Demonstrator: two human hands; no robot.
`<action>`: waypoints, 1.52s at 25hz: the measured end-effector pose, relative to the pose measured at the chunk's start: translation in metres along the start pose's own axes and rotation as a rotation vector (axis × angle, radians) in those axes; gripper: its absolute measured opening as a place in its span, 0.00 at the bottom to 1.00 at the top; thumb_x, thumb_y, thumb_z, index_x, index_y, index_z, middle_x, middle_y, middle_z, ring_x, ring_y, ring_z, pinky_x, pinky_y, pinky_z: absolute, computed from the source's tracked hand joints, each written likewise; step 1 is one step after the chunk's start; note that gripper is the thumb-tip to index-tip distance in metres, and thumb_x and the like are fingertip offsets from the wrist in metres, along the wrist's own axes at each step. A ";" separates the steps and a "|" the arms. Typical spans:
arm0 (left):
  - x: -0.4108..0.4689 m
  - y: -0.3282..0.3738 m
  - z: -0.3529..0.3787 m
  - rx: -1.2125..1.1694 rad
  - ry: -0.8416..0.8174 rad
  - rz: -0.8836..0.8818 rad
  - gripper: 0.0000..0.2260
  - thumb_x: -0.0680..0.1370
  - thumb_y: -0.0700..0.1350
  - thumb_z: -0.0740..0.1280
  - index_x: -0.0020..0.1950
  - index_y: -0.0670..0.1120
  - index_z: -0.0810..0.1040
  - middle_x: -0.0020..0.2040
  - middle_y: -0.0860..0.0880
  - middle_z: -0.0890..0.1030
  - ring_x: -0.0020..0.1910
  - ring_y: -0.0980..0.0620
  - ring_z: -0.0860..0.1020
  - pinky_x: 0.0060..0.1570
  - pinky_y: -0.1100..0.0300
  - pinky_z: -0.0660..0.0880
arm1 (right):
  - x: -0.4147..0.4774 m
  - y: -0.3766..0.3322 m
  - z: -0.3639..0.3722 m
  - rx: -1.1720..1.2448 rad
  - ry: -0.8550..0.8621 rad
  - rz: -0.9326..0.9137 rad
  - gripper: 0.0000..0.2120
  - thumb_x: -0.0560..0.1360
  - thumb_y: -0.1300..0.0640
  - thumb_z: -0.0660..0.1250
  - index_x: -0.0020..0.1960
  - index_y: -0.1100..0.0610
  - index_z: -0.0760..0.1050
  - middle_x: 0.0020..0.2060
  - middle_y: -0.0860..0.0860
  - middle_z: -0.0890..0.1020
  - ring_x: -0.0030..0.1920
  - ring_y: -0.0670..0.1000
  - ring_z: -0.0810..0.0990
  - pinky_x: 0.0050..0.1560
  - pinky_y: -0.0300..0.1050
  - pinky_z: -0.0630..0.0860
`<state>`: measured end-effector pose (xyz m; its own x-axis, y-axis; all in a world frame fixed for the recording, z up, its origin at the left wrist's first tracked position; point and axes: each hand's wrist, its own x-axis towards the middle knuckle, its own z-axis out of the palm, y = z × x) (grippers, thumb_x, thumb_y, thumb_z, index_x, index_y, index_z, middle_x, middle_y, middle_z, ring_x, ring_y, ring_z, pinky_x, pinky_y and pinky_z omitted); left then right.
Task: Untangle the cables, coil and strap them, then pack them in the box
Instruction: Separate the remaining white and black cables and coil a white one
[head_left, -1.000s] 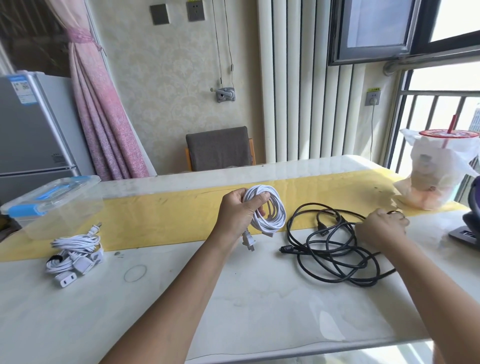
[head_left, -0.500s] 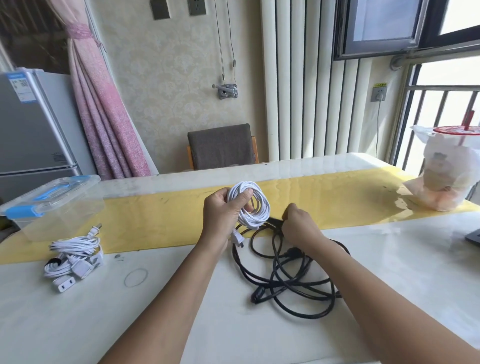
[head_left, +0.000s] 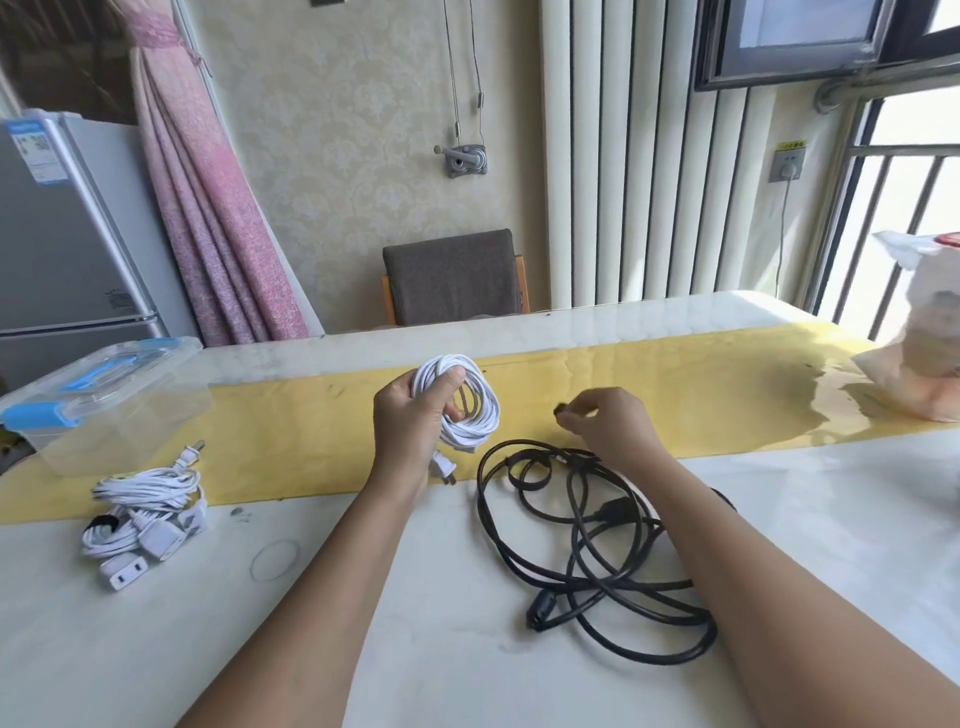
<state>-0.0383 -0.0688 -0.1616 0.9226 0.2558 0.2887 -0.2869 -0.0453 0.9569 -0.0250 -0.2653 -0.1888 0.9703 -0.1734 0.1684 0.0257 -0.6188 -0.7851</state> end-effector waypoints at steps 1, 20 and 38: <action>-0.001 -0.001 -0.001 -0.033 -0.007 -0.027 0.14 0.74 0.44 0.71 0.29 0.44 0.74 0.25 0.51 0.75 0.26 0.54 0.73 0.29 0.64 0.72 | -0.002 -0.007 -0.005 0.156 -0.002 -0.012 0.08 0.76 0.57 0.66 0.47 0.63 0.78 0.38 0.52 0.81 0.41 0.50 0.75 0.37 0.40 0.68; -0.016 0.011 -0.003 0.072 -0.317 0.099 0.03 0.71 0.41 0.72 0.41 0.45 0.79 0.27 0.55 0.76 0.27 0.59 0.73 0.30 0.69 0.71 | -0.030 -0.043 -0.019 0.432 -0.344 -0.347 0.06 0.77 0.60 0.65 0.42 0.59 0.76 0.32 0.49 0.77 0.35 0.47 0.73 0.39 0.36 0.69; -0.013 0.014 -0.012 0.236 -0.459 0.075 0.17 0.72 0.53 0.72 0.47 0.39 0.79 0.24 0.53 0.73 0.24 0.57 0.69 0.24 0.68 0.67 | -0.044 -0.050 -0.042 0.040 -0.304 -0.469 0.05 0.70 0.61 0.74 0.43 0.52 0.85 0.32 0.41 0.84 0.34 0.42 0.80 0.38 0.33 0.75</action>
<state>-0.0575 -0.0607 -0.1524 0.9349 -0.2042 0.2902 -0.3396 -0.2774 0.8987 -0.0790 -0.2590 -0.1313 0.8784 0.3458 0.3298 0.4742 -0.5460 -0.6906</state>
